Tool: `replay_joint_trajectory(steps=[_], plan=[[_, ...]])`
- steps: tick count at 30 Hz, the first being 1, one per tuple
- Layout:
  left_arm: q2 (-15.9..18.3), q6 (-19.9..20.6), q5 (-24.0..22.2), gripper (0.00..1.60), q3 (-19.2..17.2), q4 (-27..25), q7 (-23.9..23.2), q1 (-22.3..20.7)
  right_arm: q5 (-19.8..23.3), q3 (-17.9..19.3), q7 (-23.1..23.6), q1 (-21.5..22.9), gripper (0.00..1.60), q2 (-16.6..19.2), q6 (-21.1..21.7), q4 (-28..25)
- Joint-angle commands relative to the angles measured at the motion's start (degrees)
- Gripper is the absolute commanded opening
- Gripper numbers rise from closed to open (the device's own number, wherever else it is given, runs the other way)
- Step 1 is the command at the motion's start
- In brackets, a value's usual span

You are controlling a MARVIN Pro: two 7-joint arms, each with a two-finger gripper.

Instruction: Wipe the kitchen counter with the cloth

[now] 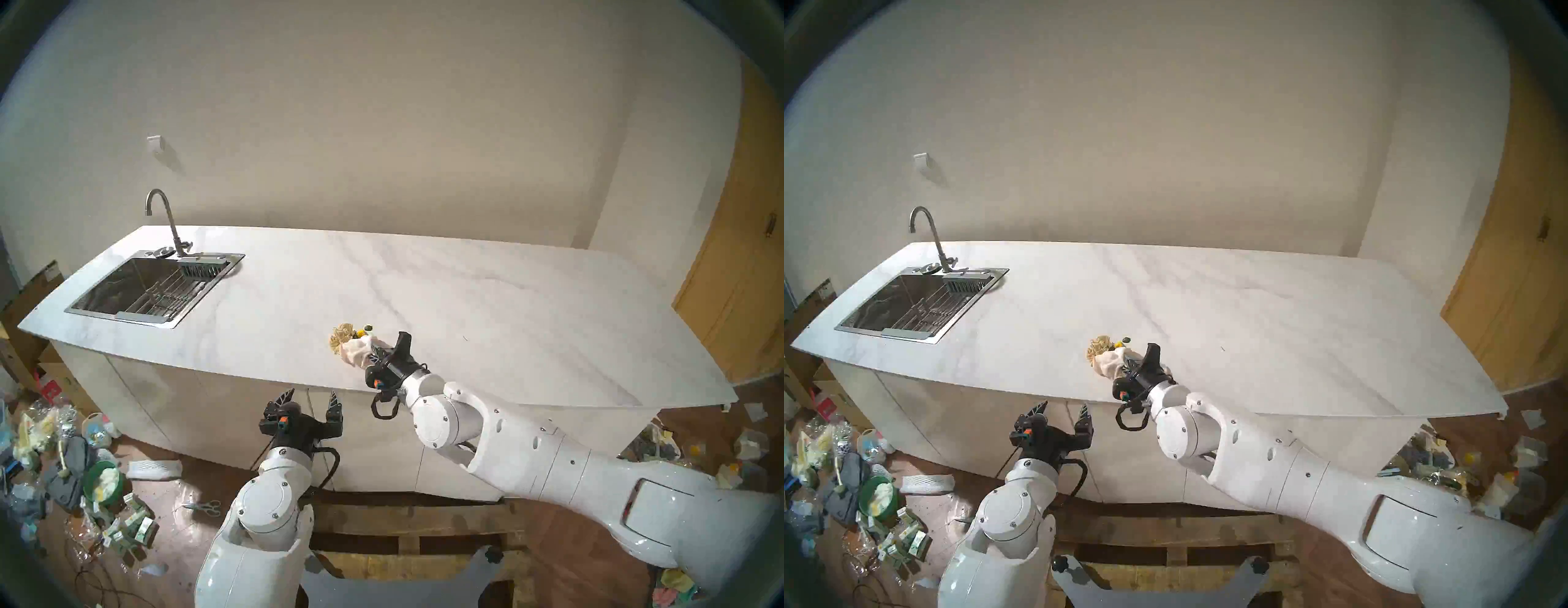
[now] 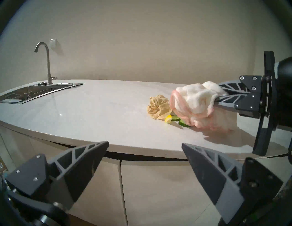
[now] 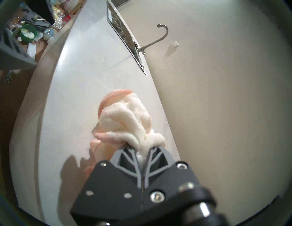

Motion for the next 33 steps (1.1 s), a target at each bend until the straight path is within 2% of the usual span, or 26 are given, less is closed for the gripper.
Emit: replay_joint_trajectory(steps=[1, 4, 10, 14, 26, 33], plan=[[0.0, -0.4, 0.0, 1.6, 0.1, -1.5, -0.1, -0.3, 0.5, 3.0, -0.3, 0.2, 0.0, 6.4, 1.0, -4.5], [0.0, -0.4, 0.0, 1.6, 0.1, -1.5, -0.1, -0.4, 0.9, 5.9, -5.4, -0.8, 0.0, 6.0, 1.8, -4.1], [0.0, -0.4, -0.1, 1.6, 0.1, -1.5, -0.1, -0.3, 4.6, 10.7, -9.1, -3.0, 0.0, 5.8, 2.7, -5.2], [0.0, -0.3, -0.1, 1.6, 0.1, -1.6, -0.1, -0.3, 5.3, 12.8, -12.1, -3.4, 0.0, 4.7, 3.8, -3.8], [0.0, -0.3, -0.1, 1.6, 0.1, -1.6, -0.1, -0.3, 4.6, 15.6, -15.7, -0.2, 0.0, 2.9, 4.9, 5.5], [0.0, -0.4, -0.1, 1.6, 0.1, -1.5, -0.1, -0.3, 4.0, 17.6, -17.0, 2.5, 0.0, 3.1, 4.9, 10.1]])
